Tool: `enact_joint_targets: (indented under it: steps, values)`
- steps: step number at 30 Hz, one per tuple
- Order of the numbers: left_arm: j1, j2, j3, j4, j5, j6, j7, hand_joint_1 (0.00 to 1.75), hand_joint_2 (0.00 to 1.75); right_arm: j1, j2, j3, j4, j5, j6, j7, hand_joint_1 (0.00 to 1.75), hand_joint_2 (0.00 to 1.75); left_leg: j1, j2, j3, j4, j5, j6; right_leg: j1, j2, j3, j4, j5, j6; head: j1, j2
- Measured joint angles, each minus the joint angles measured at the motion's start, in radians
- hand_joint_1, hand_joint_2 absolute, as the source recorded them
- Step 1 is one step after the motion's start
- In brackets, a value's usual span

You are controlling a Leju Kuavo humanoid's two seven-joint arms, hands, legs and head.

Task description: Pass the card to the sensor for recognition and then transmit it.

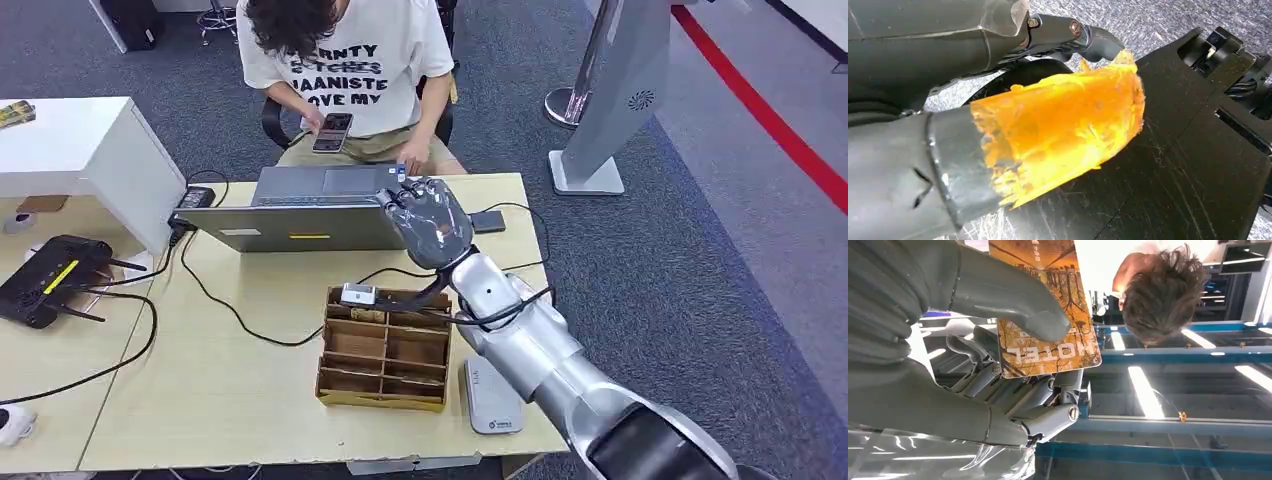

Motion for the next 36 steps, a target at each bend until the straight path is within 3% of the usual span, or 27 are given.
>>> enact_joint_targets:
  steps: [36]
  values:
    - [0.001,0.0,0.0,0.0,0.014,0.0,0.0,0.0,0.0,-0.006,0.0,0.008,0.004,-0.013,0.018,0.017,1.75,1.75,0.0,0.0,0.0,0.0,0.0,0.0,0.0,0.0,0.0,0.0,0.0,0.0,0.0,0.0]
